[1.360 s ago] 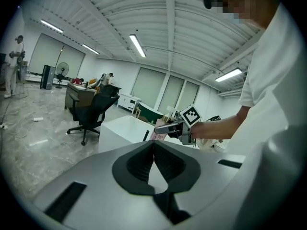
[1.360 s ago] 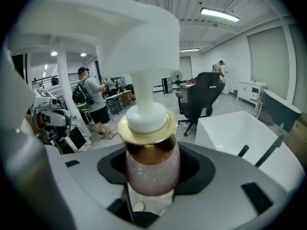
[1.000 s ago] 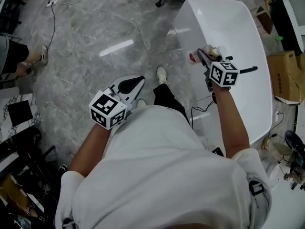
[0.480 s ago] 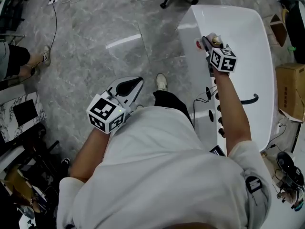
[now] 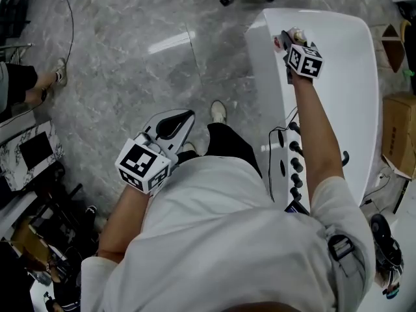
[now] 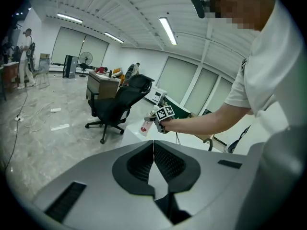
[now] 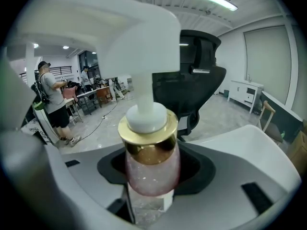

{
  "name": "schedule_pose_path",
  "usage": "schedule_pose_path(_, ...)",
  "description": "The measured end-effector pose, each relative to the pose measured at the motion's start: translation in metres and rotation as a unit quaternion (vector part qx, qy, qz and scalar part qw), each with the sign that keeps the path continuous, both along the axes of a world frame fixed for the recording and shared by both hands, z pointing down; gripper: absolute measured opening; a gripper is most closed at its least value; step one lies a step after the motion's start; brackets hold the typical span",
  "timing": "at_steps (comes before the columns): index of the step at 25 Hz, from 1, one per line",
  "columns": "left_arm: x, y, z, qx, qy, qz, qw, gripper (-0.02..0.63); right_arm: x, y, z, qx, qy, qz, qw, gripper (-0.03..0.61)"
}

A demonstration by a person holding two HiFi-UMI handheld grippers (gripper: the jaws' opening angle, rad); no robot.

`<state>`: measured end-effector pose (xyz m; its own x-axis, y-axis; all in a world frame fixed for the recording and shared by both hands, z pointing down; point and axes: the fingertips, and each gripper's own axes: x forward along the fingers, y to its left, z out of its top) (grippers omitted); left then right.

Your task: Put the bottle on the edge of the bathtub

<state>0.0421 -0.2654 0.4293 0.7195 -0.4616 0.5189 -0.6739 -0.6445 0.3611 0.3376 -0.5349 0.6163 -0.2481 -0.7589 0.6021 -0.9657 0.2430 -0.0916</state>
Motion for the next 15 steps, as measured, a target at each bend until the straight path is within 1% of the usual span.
schedule_pose_path(7,-0.004,-0.02,0.024,-0.029,-0.014,-0.021,0.9992,0.018,0.013,-0.07,0.038,0.008,0.013,0.027,1.0,0.223)
schedule_pose_path(15,-0.005,-0.029,0.037,-0.05,-0.019,-0.035,0.998,0.018,0.017,-0.115,0.061,0.007,0.016,0.053,0.998,0.223)
